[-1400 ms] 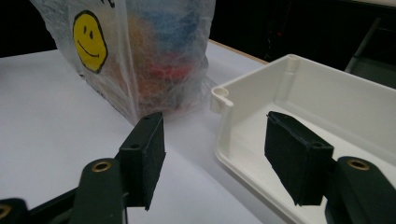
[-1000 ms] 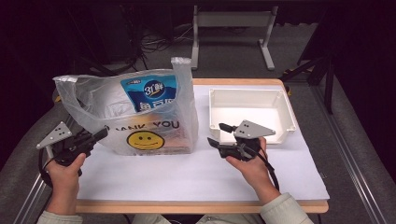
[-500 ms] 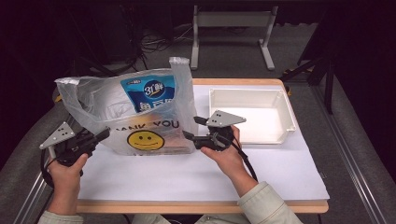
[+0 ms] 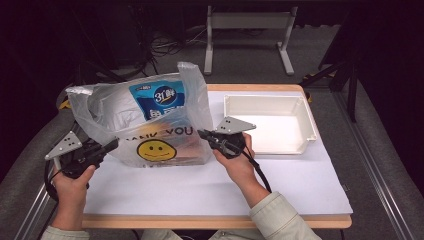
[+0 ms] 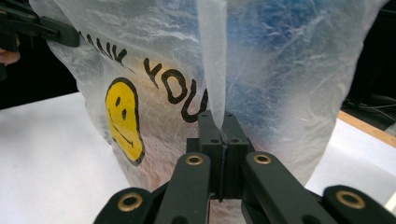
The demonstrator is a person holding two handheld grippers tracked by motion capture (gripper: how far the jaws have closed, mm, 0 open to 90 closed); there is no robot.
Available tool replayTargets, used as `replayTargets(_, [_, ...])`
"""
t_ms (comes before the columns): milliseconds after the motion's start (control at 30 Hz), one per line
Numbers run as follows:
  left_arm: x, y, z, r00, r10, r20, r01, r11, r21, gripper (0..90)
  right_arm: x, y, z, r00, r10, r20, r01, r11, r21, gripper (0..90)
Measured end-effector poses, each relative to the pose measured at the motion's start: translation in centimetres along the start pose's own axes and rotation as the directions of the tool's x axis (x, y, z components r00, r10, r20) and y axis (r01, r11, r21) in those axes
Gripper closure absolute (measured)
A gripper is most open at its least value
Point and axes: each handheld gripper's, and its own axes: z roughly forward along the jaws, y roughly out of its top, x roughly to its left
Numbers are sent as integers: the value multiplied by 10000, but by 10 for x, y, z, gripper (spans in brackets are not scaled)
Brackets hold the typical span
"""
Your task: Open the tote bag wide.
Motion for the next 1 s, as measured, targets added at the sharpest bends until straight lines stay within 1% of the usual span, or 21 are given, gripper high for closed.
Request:
replayTargets(67, [2,-2,2,10000,-73,-10,73,9999,130,888,-1,-4,0,10000,4,92,-4,10000,71,900])
replayTargets(167, [4,-4,7,9999,-164,-30,165,9994,291,889,-3,-12,-1,9998,131,164,-133,9998,132,900])
replayTargets(267, [4,-8,16,9996,-264,47,261,9983,529,889,-6,-22,-1,9994,284,199,-290,9992,277,900])
replayTargets(300, [4,-8,16,9996,-264,47,261,9983,529,889,-6,-22,-1,9994,284,199,-290,9992,277,900])
replayTargets(333, [4,-9,18,9998,-201,66,196,9976,662,889,-7,-24,-1,9994,282,214,-290,9989,379,900])
replayTargets(400, [5,-12,21,9997,-226,88,218,9964,820,889,-7,-27,0,9994,225,258,-237,9985,501,900])
replayTargets(467, [7,-15,23,9993,-361,85,352,9954,890,889,-7,-29,2,9995,204,259,-219,9980,596,900])
replayTargets(533, [9,-16,23,9991,-403,93,392,9944,982,889,-8,-31,4,9995,223,237,-239,9973,688,900])
replayTargets(633, [9,-19,25,9992,-393,74,382,9923,1182,887,-7,-35,6,9994,292,160,-304,9964,792,900])
replayTargets(700, [9,-20,26,9996,-264,89,250,9911,1305,887,-7,-37,6,9995,303,134,-313,9961,820,900])
replayTargets(800, [7,-23,28,9997,-197,135,174,9876,1561,887,-6,-44,6,9994,351,60,-356,9945,987,900])
replayTargets(867, [8,-26,31,9994,-264,236,218,9836,1791,888,-6,-49,6,9994,334,66,-339,9931,1126,899])
replayTargets(933, [9,-29,33,9989,-367,275,305,9793,2003,889,-6,-55,8,9989,473,-3,-470,9923,1148,899])
replayTargets(1000, [10,-31,33,9989,-354,300,282,9768,2124,889,-5,-60,9,9985,537,-43,-528,9907,1257,899])
